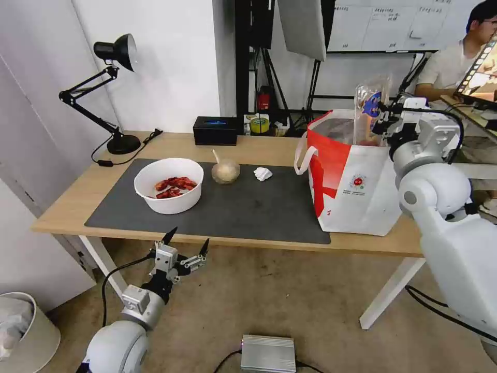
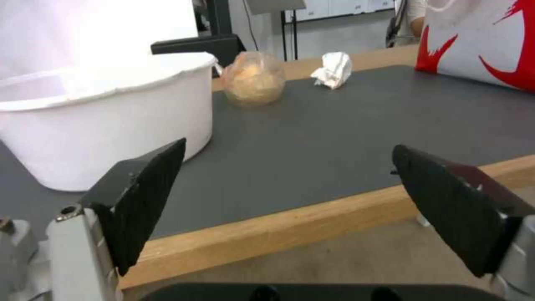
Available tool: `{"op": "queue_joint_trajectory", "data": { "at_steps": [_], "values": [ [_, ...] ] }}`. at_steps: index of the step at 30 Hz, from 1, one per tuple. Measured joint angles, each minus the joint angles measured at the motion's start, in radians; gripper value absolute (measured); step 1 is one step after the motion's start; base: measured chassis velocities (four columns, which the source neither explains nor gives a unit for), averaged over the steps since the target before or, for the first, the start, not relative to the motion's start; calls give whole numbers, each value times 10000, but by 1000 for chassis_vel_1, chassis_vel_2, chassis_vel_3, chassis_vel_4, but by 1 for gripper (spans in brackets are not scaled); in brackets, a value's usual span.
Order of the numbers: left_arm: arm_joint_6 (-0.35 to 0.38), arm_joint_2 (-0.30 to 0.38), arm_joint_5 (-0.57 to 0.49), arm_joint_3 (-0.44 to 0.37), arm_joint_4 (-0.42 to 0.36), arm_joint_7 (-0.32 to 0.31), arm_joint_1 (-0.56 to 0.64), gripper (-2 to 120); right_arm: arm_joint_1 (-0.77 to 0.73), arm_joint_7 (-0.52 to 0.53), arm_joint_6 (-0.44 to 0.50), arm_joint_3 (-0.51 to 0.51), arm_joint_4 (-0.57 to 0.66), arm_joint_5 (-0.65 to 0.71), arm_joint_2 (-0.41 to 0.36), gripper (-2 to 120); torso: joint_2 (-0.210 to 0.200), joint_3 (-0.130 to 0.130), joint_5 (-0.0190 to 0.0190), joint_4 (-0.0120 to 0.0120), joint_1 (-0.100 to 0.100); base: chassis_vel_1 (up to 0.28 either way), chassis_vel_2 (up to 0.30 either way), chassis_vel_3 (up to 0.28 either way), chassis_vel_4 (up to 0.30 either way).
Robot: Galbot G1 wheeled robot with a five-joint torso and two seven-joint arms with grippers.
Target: Pick up the trash from the table and place it into the takeout bag.
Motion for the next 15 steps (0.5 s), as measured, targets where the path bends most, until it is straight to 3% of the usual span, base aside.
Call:
{"op": "queue_joint_trajectory", "data": {
  "at_steps": [15],
  "values": [
    [23,-22,64,32,-42,-12,29,100,-693,357,-291,209,598,314,-17,3,0,0,0,0,0,0,0,0,0]
  ]
}}
